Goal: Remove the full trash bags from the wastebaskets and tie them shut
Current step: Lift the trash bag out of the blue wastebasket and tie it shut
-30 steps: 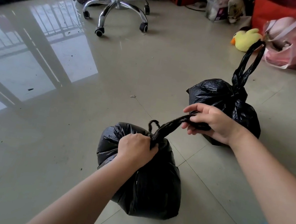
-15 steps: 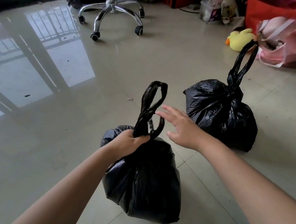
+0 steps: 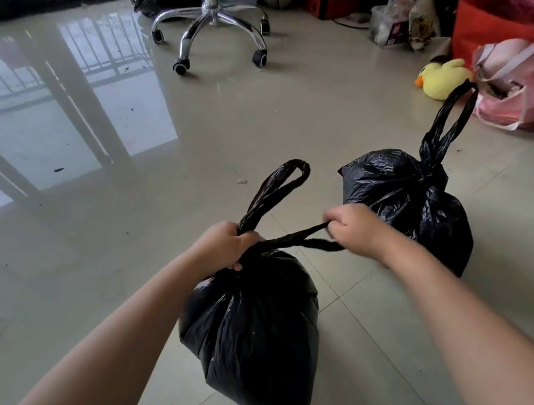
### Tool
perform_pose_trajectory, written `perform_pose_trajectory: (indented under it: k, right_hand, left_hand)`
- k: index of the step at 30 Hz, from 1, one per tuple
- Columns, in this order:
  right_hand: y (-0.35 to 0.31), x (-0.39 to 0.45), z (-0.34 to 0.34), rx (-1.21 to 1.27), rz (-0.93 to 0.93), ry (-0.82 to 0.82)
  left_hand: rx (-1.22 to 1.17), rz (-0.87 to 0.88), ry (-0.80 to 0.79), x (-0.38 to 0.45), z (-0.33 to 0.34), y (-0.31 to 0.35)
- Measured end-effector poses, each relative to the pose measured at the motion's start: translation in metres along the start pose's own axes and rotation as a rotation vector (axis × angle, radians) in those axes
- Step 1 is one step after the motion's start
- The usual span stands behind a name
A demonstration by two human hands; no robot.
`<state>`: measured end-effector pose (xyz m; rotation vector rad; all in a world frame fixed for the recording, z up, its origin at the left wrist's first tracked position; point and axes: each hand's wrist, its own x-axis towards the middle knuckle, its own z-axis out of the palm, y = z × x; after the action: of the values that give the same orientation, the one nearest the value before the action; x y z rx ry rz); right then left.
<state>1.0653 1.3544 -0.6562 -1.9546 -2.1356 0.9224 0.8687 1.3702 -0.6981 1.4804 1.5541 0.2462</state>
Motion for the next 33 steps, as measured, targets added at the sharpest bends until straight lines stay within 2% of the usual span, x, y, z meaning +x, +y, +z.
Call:
perform_pose_trajectory:
  k: [4, 7, 9, 12, 13, 17, 20, 23, 27, 33]
  right_hand:
    - [0.002, -0.008, -0.019, 0.244, 0.098, 0.05]
    - [-0.003, -0.017, -0.025, 0.388, 0.097, -0.053]
    - [-0.011, -0.023, -0.025, 0.341, 0.083, -0.158]
    - [-0.024, -0.029, -0.021, -0.091, 0.015, -0.276]
    - [-0.027, -0.031, -0.02, -0.139, -0.011, -0.308]
    - [-0.031, -0.039, -0.023, 0.137, -0.101, -0.449]
    - [-0.03, -0.044, -0.019, 0.234, -0.15, -0.593]
    - [-0.02, -0.042, -0.011, 0.164, -0.115, -0.724]
    - [-0.001, -0.038, -0.001, 0.075, 0.069, -0.814]
    - [0.017, -0.03, -0.001, 0.121, 0.235, -0.681]
  left_hand:
    - [-0.015, 0.029, -0.181, -0.003, -0.01, 0.002]
    - [-0.28, -0.063, -0.274, -0.011, -0.011, -0.005]
    - [-0.553, -0.142, -0.383, -0.016, -0.009, -0.015]
    - [-0.702, -0.184, -0.457, -0.015, -0.006, -0.025]
    - [-0.737, -0.197, -0.479, -0.015, -0.007, -0.024]
    - [-0.812, -0.206, -0.56, -0.013, -0.01, -0.021]
    - [-0.926, -0.096, -0.633, -0.009, -0.009, -0.022]
    - [-0.975, -0.03, -0.563, -0.008, -0.003, -0.022]
    - [-1.05, -0.086, -0.429, -0.005, 0.01, -0.021]
    - [-1.008, -0.084, -0.342, -0.004, 0.018, -0.021]
